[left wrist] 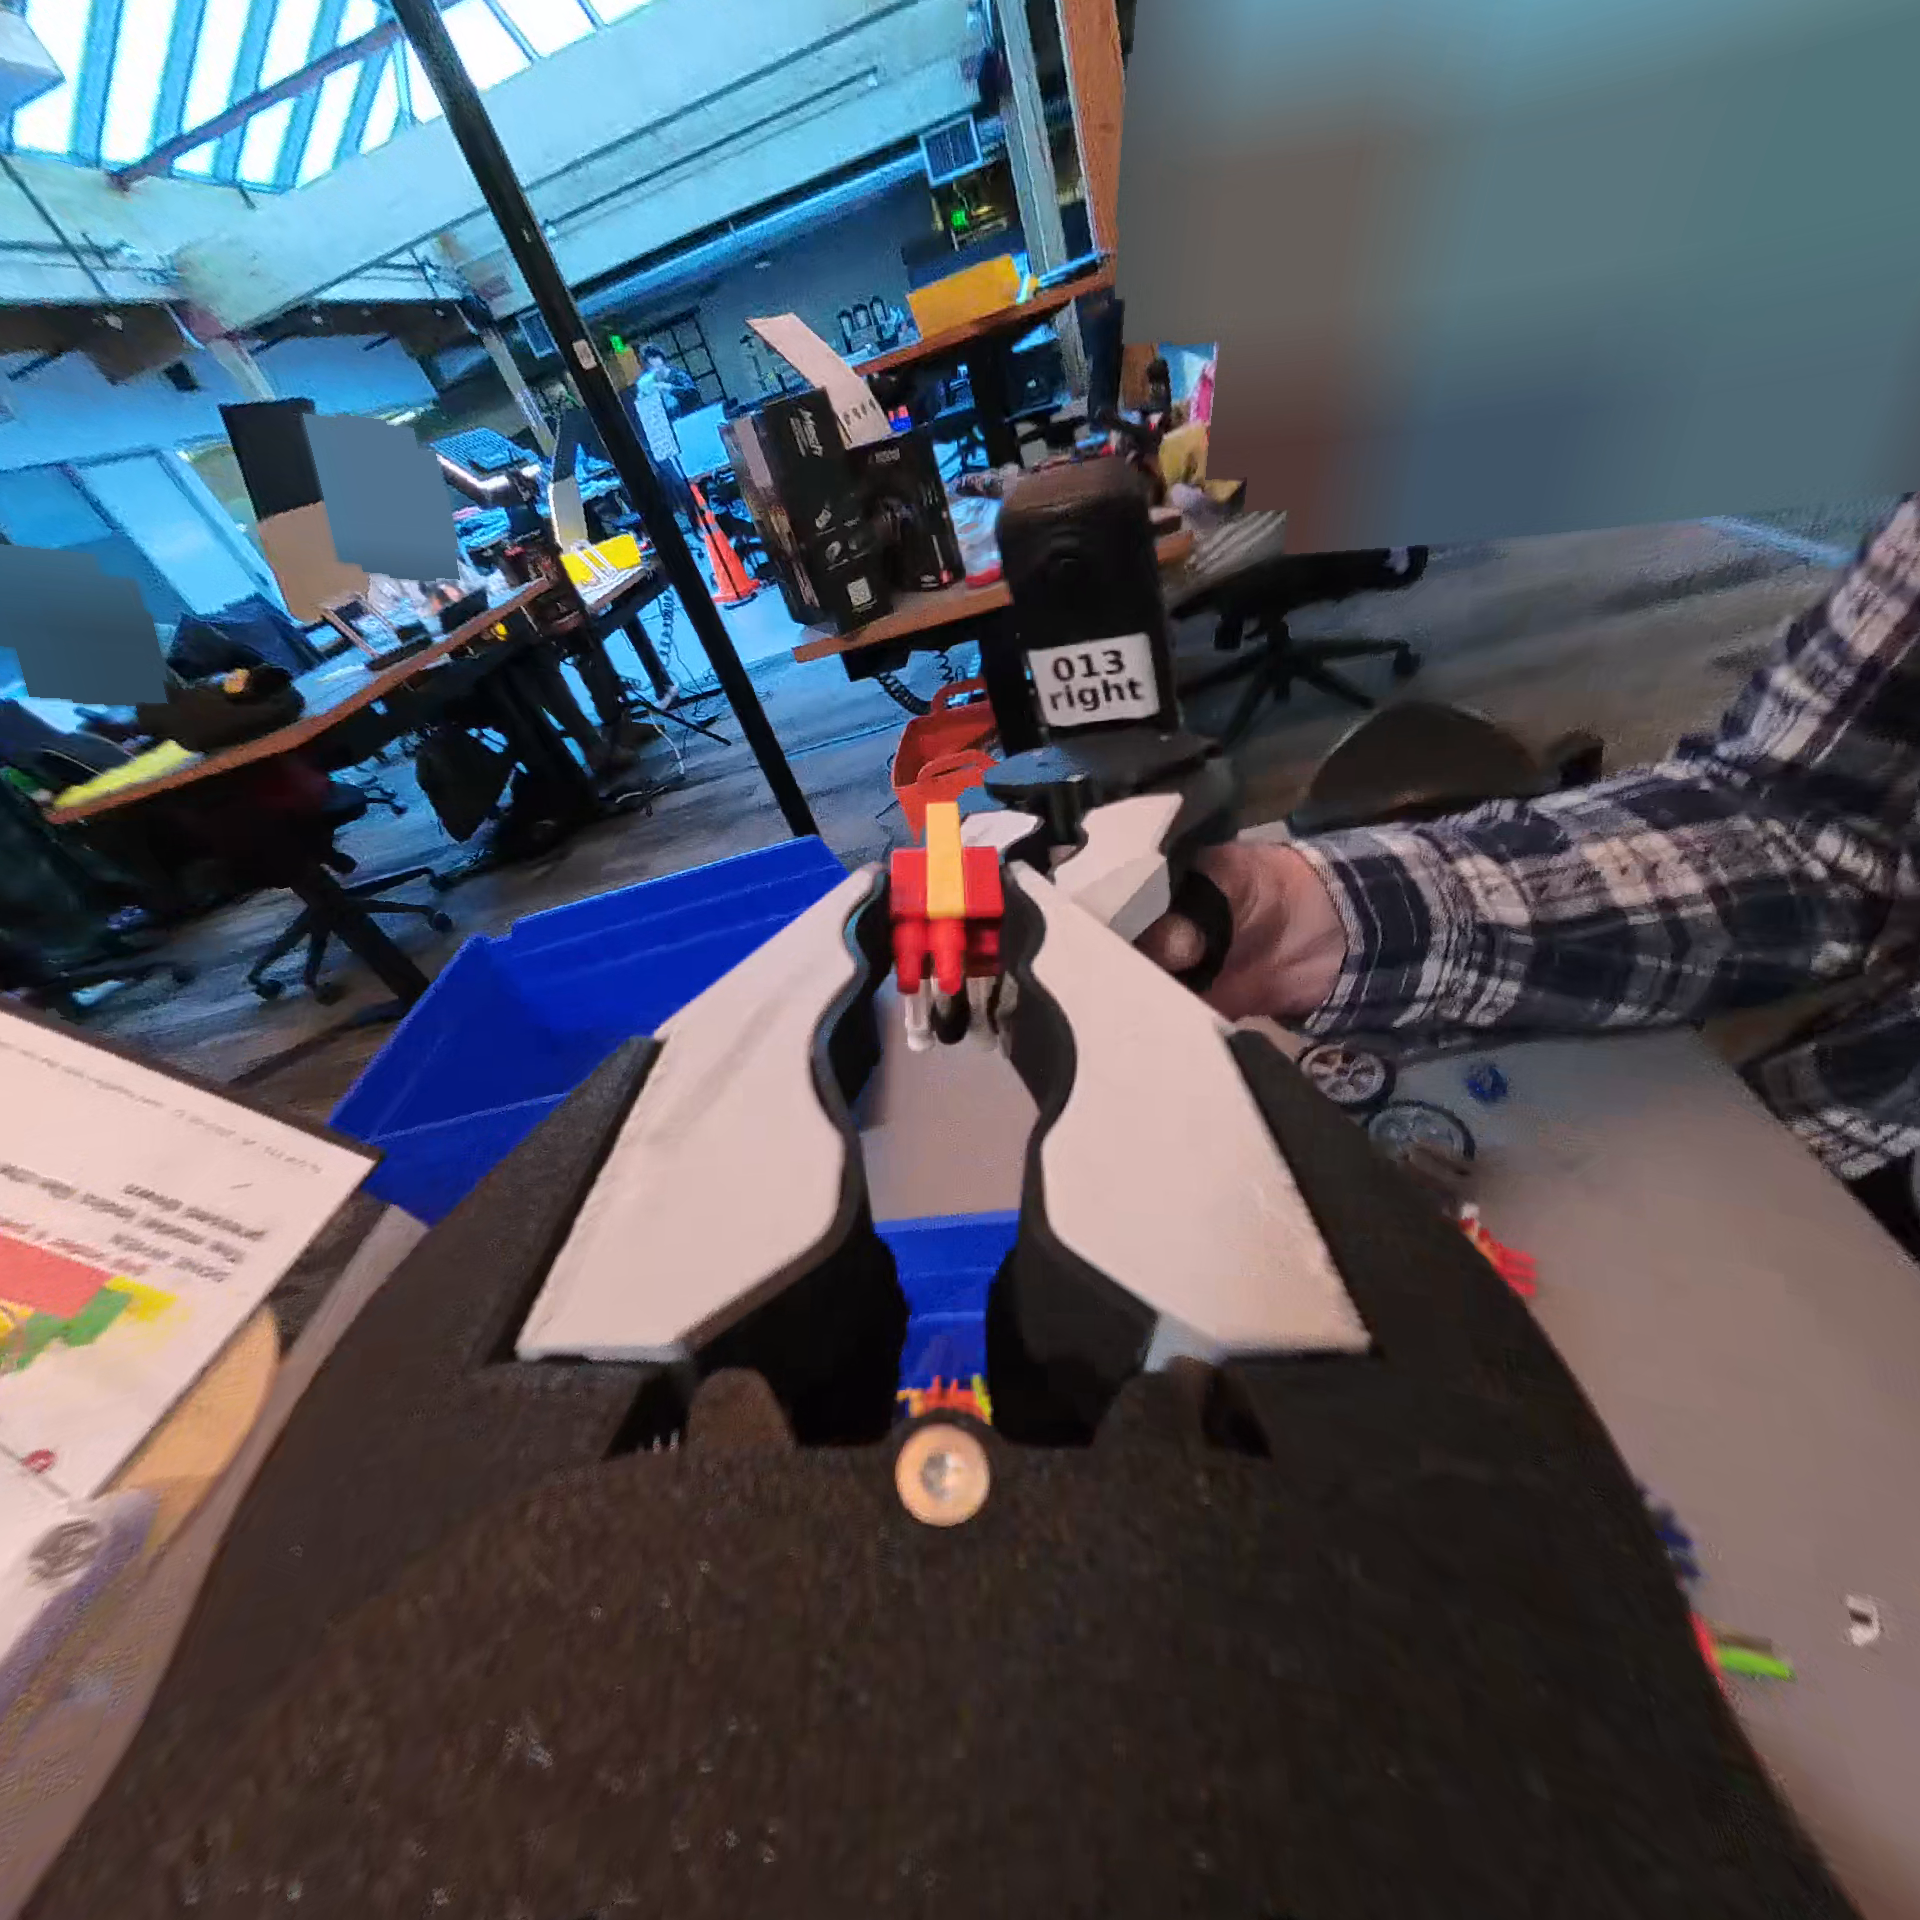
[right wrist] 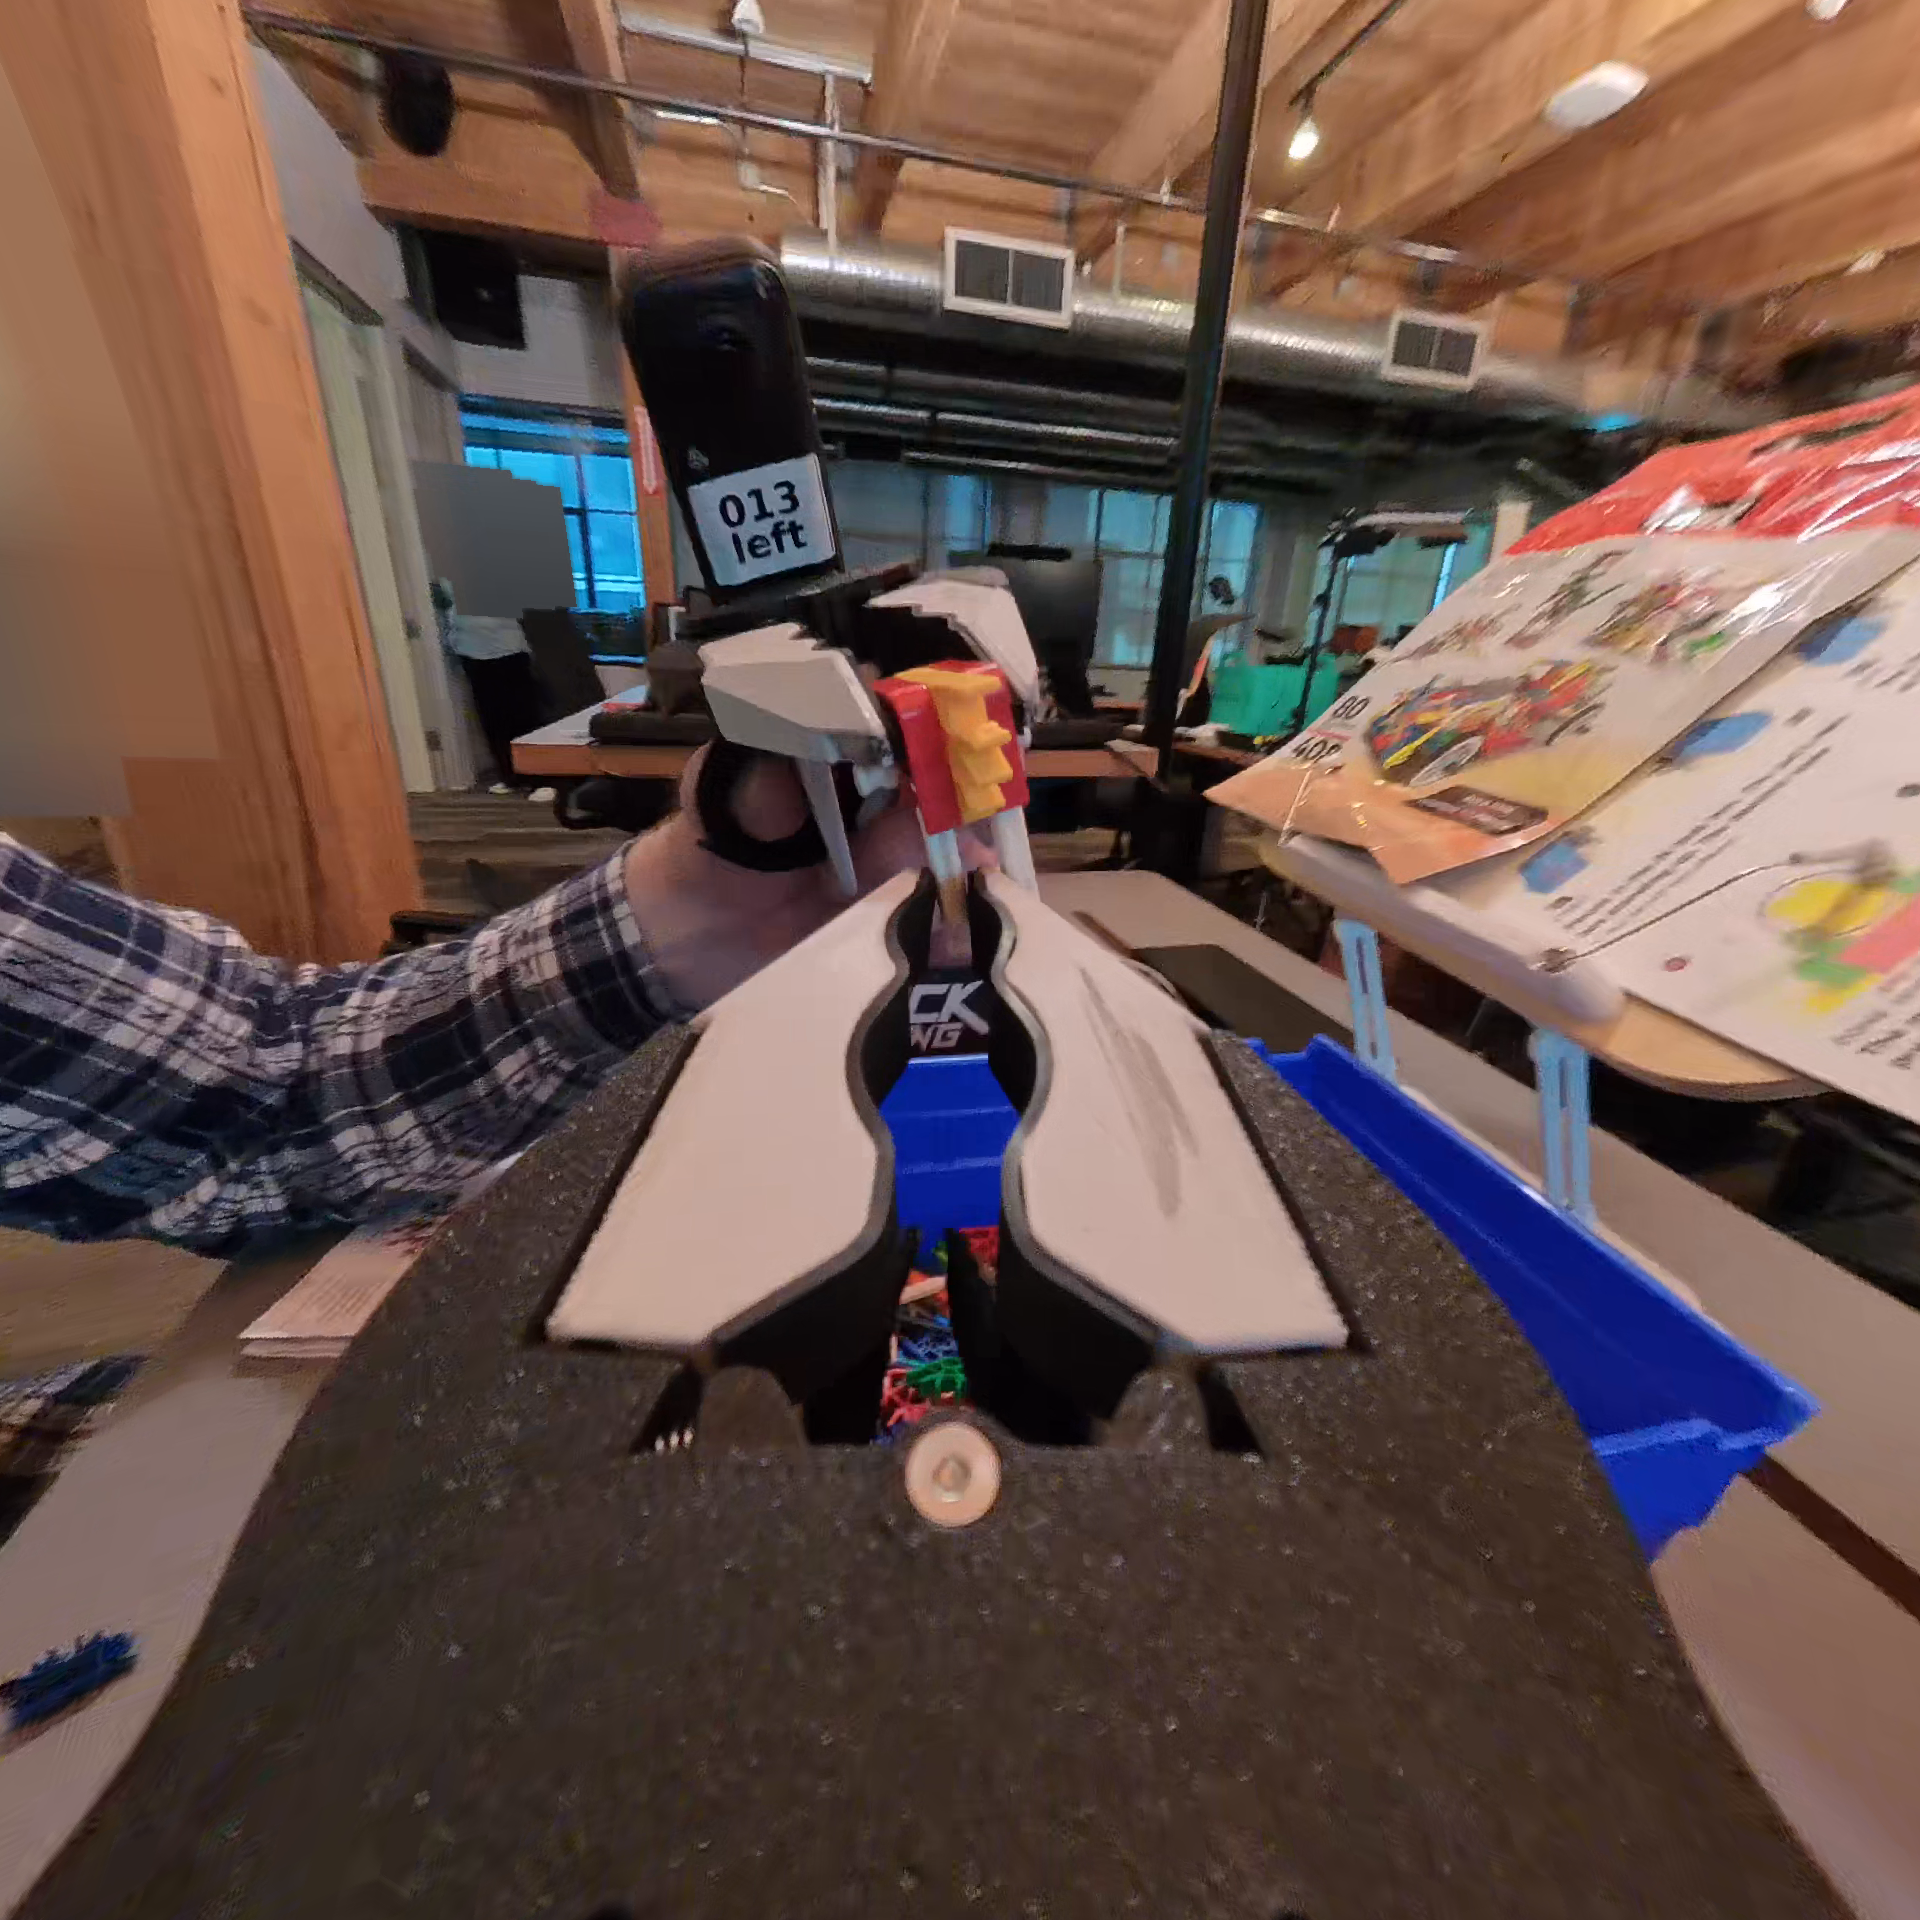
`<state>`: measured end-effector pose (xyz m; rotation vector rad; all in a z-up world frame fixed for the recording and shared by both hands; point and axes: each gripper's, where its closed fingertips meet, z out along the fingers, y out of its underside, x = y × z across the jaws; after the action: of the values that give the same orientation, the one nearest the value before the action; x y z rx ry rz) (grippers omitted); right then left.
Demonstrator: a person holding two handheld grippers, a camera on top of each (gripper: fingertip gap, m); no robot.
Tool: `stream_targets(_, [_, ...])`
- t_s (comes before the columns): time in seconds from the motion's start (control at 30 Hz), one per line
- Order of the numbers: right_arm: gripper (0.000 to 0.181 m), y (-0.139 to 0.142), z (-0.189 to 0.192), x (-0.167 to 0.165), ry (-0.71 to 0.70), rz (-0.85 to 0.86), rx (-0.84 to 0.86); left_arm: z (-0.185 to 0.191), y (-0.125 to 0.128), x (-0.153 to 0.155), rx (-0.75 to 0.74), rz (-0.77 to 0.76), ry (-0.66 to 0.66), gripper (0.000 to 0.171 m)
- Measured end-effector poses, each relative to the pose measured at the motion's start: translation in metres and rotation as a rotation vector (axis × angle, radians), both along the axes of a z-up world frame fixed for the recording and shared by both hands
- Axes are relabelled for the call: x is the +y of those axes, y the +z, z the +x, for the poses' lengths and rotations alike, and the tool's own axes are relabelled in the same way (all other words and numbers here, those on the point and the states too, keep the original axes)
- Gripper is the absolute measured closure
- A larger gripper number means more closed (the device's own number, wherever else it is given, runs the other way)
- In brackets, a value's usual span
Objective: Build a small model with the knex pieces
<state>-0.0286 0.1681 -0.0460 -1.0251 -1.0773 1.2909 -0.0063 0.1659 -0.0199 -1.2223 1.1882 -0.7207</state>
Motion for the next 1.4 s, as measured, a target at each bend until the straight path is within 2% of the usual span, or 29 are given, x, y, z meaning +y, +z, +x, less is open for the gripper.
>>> stream_targets(0.1, [0.175, 0.007, 0.005, 0.003, -0.019, 0.002, 0.049, 0.004, 0.004, 0.005, -0.104, -0.096, -0.035, 0.154])
stream_targets(0.23, [0.177, 0.004, 0.003, 0.006, -0.049, 0.016, 0.020, 0.005, 0.003, 0.008, -0.174, -0.160, -0.071, 0.154])
stream_targets(0.43, [0.180, 0.007, -0.002, -0.007, 0.069, -0.056, 0.060, 0.009, 0.008, 0.000, -0.210, -0.171, -0.127, 0.155])
stream_targets(0.77, [0.178, 0.001, -0.007, 0.010, 0.035, -0.250, 0.023, 0.004, -0.003, 0.015, 0.078, 0.234, 0.178, 0.154])
stream_targets(1.03, [0.180, -0.008, -0.009, 0.011, 0.079, -0.343, -0.039, 0.007, -0.012, 0.017, 0.272, 0.444, 0.282, 0.154])
stream_targets(1.13, [0.179, -0.004, -0.007, 0.010, 0.073, -0.340, -0.036, 0.007, -0.008, 0.017, 0.271, 0.480, 0.296, 0.154])
stream_targets(1.2, [0.180, -0.001, -0.006, 0.008, 0.054, -0.296, -0.027, 0.007, -0.003, 0.016, 0.200, 0.373, 0.270, 0.153])
stream_targets(1.27, [0.179, 0.009, -0.002, 0.002, 0.025, -0.165, 0.007, 0.008, 0.010, 0.009, 0.016, 0.124, 0.140, 0.154])
stream_targets(1.4, [0.180, 0.021, 0.005, -0.010, 0.056, -0.098, 0.054, 0.012, 0.022, 0.000, -0.233, -0.187, -0.078, 0.154])
